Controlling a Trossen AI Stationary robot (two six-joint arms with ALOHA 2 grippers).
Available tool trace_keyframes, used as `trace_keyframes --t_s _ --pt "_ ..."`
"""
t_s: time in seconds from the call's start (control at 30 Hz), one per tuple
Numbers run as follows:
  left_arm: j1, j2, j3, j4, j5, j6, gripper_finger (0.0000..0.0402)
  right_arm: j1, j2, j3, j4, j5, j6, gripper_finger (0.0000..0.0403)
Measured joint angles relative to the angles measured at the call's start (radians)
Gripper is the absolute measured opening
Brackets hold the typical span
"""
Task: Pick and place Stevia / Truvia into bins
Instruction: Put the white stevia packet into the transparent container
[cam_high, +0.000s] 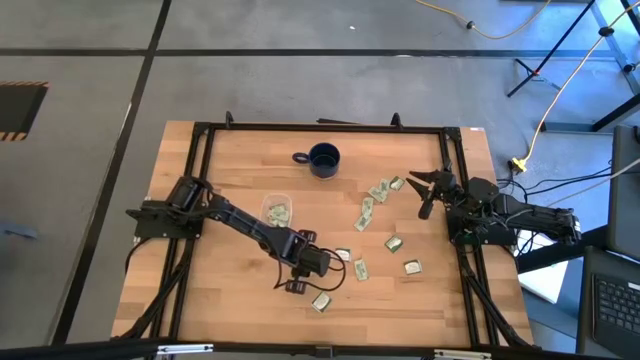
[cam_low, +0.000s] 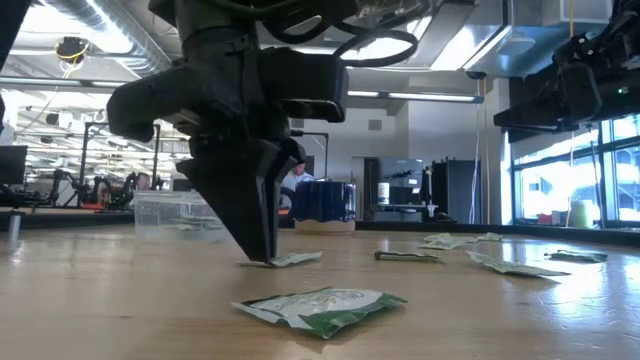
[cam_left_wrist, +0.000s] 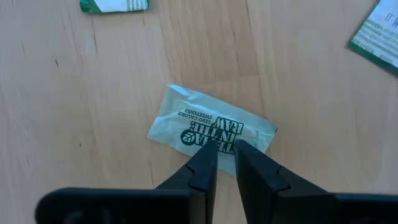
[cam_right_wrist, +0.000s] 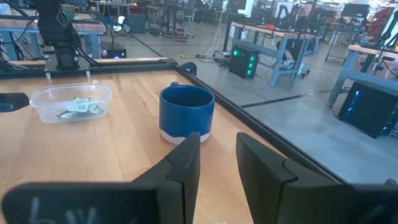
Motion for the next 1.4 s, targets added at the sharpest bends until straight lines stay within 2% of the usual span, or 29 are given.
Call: trace_keyframes --t_s 0.43,0.6,0.77,0.9,1.0,1.23,1.4 --pt "0.000 0.023 0.000 0.003 0.006 -0.003 0.0006 0.000 0.000 0.000 0.000 0.000 -0.001 0.0108" --pt "0.000 0.019 0.000 0.001 0.007 -0.012 0.0004 0.000 0.000 0.000 0.000 0.000 -0.001 0.0108" --pt "0.006 -0.034 0.000 -0.036 0.015 -0.029 0.0003 0.000 0.000 0.000 0.000 0.001 -0.001 0.0108" --pt "0.014 -0.136 0.012 -0.046 0.011 -0.029 0.0002 0.000 0.000 0.000 0.000 0.001 -0.001 0.0108" --pt "0.021 -0.198 0.009 -0.131 -0.033 -0.050 0.0003 0.000 0.000 0.000 0.000 0.001 -0.001 0.0108" --pt "0.038 -0.344 0.010 -0.447 -0.234 -0.189 0.0003 0.000 0.000 0.000 0.000 0.000 -0.001 0.0108" --pt "0.072 -0.400 -0.060 -0.450 -0.251 -0.217 0.0003 0.000 0.000 0.000 0.000 0.000 -0.004 0.0108"
